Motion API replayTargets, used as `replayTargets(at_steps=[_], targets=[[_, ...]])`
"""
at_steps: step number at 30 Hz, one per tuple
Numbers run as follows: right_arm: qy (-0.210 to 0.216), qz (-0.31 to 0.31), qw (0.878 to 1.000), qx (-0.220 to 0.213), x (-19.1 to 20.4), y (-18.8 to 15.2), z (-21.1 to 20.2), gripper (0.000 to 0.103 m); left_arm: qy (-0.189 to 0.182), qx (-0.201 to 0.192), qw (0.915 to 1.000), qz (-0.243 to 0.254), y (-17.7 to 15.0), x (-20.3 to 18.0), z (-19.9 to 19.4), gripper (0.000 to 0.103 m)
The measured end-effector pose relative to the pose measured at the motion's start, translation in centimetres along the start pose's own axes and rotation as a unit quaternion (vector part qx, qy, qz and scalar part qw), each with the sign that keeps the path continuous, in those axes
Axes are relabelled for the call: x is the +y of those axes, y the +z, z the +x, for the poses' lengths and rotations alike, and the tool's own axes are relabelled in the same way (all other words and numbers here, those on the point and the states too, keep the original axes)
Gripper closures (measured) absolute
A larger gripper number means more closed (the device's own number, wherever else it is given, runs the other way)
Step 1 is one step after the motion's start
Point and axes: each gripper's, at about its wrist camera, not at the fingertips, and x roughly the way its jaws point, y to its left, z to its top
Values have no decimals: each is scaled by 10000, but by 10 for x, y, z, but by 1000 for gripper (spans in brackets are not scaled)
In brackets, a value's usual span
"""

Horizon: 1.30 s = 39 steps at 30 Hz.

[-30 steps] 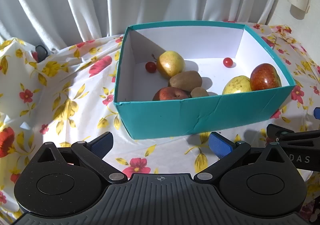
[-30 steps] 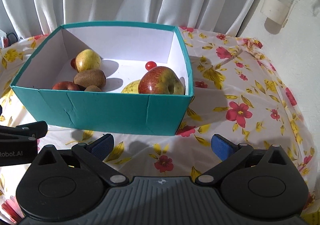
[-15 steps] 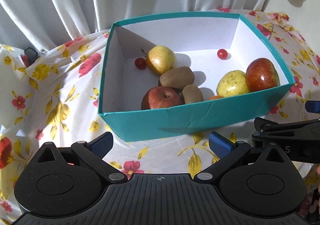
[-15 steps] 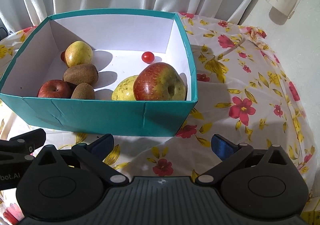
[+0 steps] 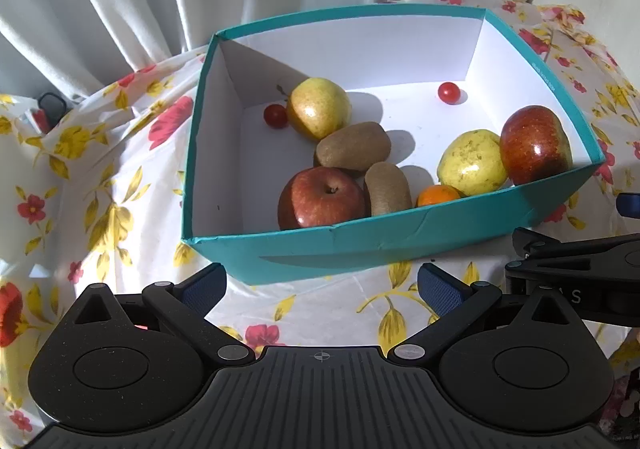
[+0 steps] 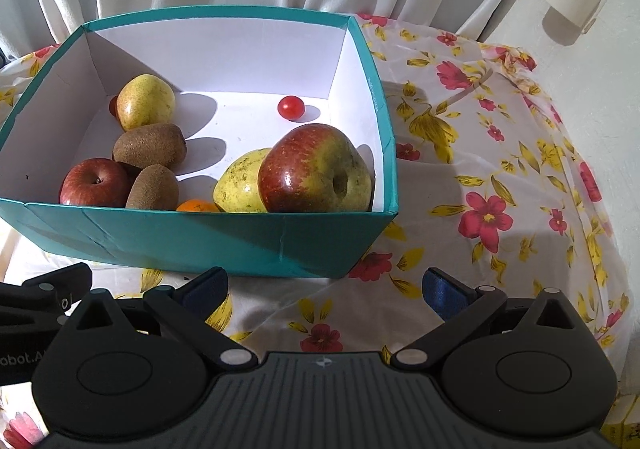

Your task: Organize fruits

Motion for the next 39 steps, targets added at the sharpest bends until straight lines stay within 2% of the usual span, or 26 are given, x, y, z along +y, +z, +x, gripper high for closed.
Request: replayTargets(at_steps=[39], targets=[[-62,-113,9999,-10,2,3,8,0,151,141,9998,83,4,-3,13,0]])
